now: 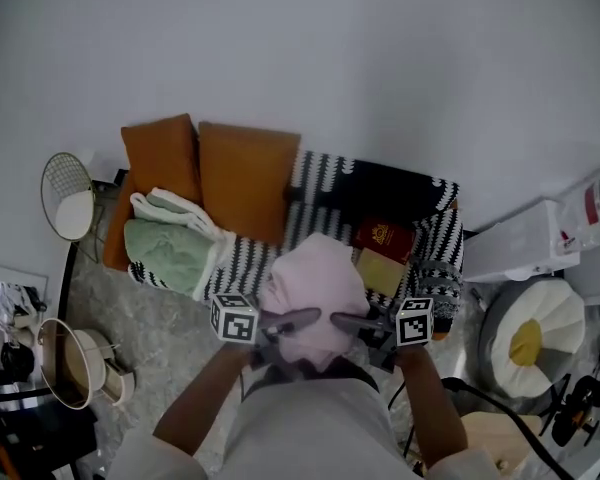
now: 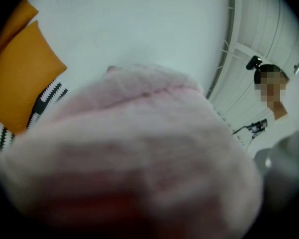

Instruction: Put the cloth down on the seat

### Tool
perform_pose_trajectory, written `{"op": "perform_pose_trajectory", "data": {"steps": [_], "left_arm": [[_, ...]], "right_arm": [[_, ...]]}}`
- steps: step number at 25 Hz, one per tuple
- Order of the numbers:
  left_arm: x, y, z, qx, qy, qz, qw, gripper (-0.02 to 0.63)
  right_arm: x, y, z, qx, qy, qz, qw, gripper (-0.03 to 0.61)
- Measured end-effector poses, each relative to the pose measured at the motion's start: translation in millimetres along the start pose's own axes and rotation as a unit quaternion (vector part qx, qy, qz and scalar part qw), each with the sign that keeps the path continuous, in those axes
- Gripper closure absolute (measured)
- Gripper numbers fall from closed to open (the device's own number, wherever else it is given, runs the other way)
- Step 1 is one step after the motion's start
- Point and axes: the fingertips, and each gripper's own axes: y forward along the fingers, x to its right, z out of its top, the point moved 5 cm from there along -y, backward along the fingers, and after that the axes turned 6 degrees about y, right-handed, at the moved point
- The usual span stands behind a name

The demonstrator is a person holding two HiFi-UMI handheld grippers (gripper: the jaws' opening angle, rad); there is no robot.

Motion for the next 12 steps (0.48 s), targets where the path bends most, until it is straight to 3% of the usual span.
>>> {"op": "perform_pose_trajectory", "data": {"steps": [12], "left_arm": [[-61,42,17,0.005,-0.01,0.021,0.9997,0.411]], "right_arm": [[63,-18,45,-0.015,0.018,-0.008,1.0,0.37]]}}
